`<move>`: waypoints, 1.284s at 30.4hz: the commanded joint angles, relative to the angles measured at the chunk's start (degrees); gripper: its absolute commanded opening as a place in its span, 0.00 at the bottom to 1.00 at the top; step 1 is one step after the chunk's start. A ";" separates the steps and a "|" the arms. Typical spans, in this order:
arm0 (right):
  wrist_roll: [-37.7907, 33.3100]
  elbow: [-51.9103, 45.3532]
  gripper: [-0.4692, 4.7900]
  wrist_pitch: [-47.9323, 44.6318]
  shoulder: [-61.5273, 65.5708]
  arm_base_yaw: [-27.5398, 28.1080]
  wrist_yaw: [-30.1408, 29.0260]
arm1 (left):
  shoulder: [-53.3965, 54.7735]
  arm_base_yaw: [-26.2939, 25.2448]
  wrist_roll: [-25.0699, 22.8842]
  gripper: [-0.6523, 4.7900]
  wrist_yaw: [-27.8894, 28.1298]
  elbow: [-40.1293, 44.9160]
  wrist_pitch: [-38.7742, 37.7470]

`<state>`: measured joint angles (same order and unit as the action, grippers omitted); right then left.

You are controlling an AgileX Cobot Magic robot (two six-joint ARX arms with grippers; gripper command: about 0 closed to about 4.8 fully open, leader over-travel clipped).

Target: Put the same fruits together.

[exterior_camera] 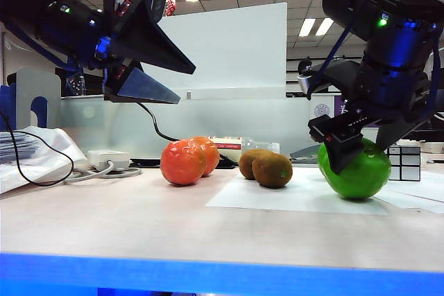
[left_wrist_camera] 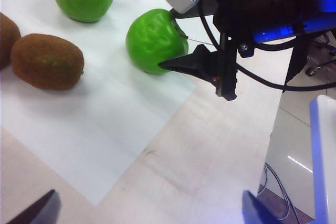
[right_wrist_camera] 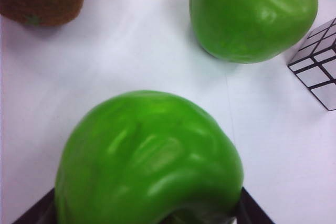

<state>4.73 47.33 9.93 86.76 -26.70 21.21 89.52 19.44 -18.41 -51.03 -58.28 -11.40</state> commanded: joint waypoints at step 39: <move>5.66 5.75 0.08 -0.37 -0.50 21.16 -17.62 | -0.31 0.04 -0.24 1.00 -0.63 -0.20 1.20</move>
<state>10.35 52.71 11.40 86.19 -5.34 5.67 89.52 19.49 -18.41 -51.05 -58.28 -11.29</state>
